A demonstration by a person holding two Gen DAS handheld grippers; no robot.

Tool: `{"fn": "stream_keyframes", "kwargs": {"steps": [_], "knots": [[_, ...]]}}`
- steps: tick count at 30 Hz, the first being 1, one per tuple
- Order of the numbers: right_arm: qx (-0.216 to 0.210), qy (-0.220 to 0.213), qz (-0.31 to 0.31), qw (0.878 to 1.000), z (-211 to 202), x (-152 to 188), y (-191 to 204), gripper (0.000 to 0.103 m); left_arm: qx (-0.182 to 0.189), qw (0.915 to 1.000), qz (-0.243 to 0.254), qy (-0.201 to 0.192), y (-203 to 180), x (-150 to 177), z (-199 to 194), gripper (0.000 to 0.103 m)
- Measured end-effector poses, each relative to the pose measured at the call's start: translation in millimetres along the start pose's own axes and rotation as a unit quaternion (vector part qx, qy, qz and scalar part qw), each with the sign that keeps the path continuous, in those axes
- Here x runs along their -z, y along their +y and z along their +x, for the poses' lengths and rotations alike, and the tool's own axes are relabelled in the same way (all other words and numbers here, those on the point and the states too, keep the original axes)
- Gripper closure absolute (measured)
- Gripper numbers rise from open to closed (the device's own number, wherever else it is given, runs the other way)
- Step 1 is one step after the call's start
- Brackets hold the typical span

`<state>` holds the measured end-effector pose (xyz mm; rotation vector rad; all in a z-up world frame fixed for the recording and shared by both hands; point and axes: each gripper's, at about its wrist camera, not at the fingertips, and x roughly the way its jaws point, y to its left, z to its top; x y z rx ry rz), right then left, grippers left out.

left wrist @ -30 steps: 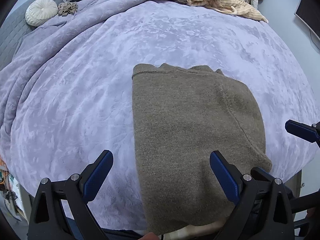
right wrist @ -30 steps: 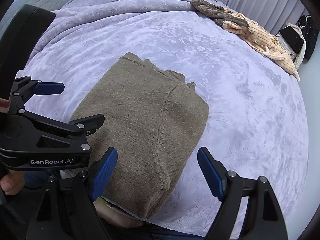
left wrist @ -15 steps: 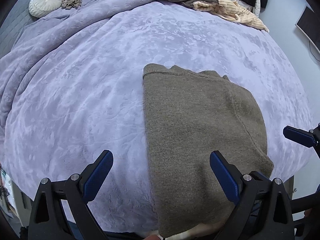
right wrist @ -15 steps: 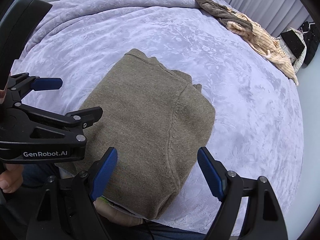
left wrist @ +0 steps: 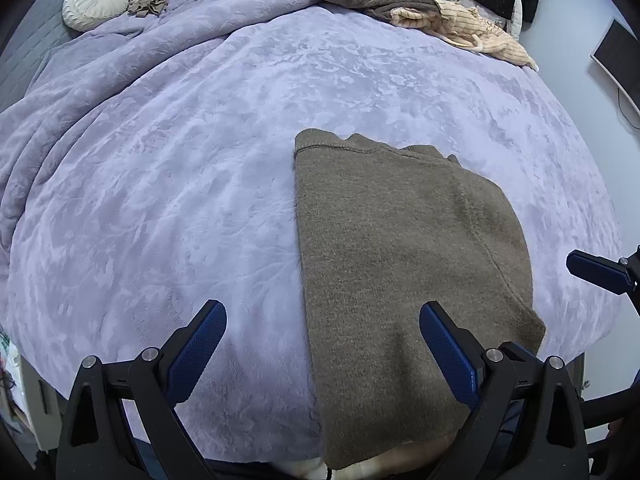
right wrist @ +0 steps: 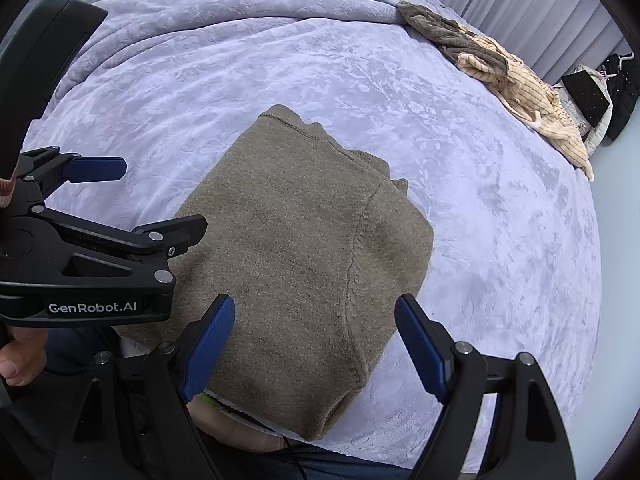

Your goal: Fold small clothes

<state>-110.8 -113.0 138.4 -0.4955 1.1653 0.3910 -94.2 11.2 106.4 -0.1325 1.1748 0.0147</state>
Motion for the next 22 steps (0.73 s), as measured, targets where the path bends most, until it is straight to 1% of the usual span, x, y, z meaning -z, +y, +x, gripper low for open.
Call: {"fn": "stream_keyframes", "kwargs": {"steps": [12,16,19,22], "knots": [[-0.010,-0.014,0.010,1.000,-4,8,-8,0.018,-0.013,0.9999,0.009,-0.005,-11,3,-7,0.005],[-0.019,-0.022,0.014,0.999,-6,11,-12,0.018,-0.032,0.9991,0.004,-0.026,-11,5,-18,0.005],[-0.024,-0.024,0.019,0.999,-4,14,-16,0.018,-0.045,0.9983,0.013,-0.036,-17,5,-24,0.005],[-0.032,-0.027,0.027,0.999,-3,17,-21,0.018,-0.058,0.9973,0.025,-0.038,-27,6,-26,0.005]]}}
